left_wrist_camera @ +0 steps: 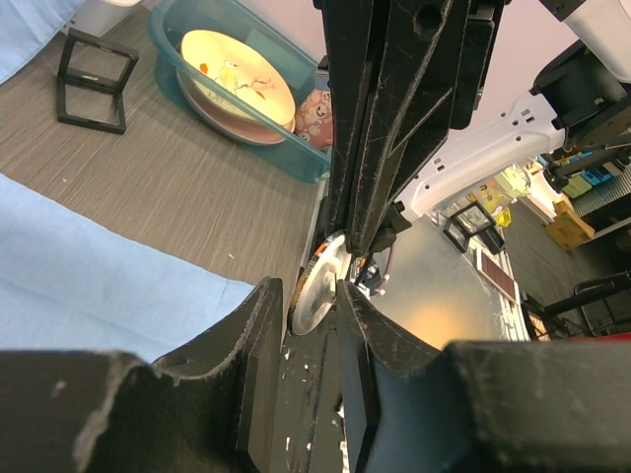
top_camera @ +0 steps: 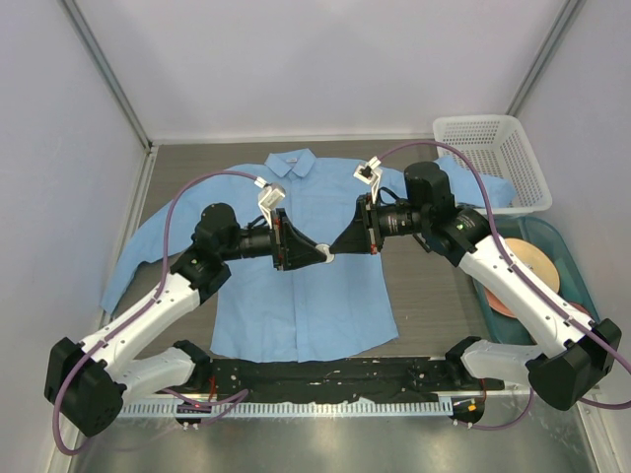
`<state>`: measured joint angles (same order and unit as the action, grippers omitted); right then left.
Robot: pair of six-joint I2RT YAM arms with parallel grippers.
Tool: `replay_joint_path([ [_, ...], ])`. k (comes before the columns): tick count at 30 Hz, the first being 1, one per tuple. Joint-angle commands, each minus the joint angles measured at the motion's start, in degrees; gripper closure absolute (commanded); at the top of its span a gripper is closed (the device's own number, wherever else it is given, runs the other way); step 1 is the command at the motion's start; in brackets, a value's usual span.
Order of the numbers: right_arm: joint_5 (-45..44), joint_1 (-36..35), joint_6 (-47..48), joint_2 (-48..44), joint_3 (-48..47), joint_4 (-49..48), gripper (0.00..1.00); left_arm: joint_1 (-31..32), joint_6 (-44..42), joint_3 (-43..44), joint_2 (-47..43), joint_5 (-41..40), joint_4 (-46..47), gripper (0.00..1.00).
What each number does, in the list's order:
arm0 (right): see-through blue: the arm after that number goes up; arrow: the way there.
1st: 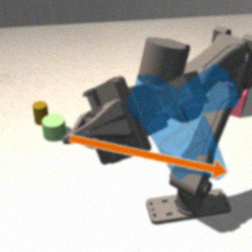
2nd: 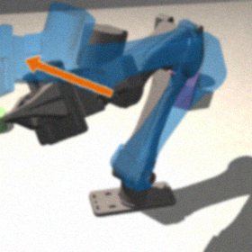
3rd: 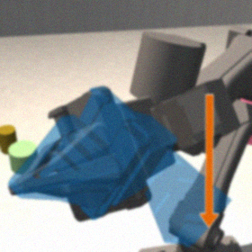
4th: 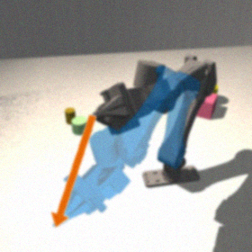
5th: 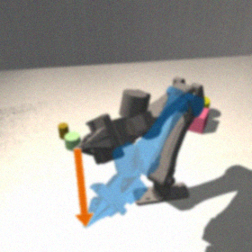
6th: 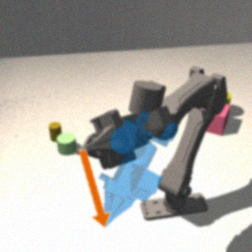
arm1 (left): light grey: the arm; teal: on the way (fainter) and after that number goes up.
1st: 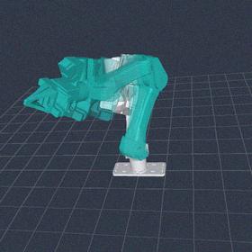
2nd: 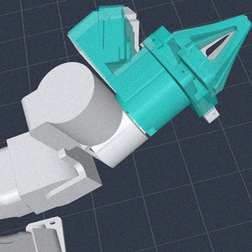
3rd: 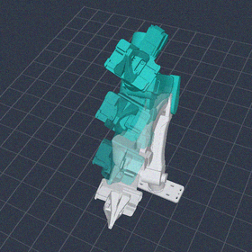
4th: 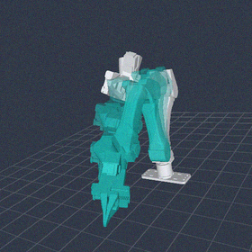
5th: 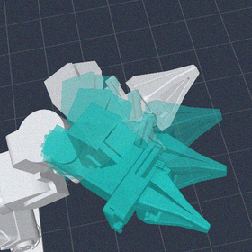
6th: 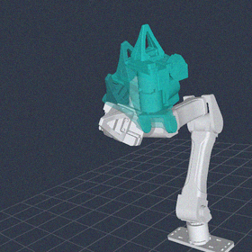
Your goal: Pin the brooch onto the clothing
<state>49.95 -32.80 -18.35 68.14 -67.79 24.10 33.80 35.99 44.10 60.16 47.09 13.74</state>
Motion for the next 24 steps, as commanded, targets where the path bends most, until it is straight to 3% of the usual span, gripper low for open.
replay_joint_path([
  [1, 0.0, -0.3, 1.1, -1.8, -0.3, -0.4, 0.99, 0.2, 0.7, 0.2, -0.3, 0.3, 2.3, 0.68],
  [7, -1.2, -0.3, 1.9, -2.3, -0.4, 0.2, 0.99, 0.1, 1.3, -0.2, -0.5, 0.5, 2.5, 0.69],
  [24, -2.4, -0.5, 2.2, -2.5, -0.2, -0.4, 0.99, 0.2, 3.0, 1.1, 0.0, -0.2, 4.1, 0.58],
])
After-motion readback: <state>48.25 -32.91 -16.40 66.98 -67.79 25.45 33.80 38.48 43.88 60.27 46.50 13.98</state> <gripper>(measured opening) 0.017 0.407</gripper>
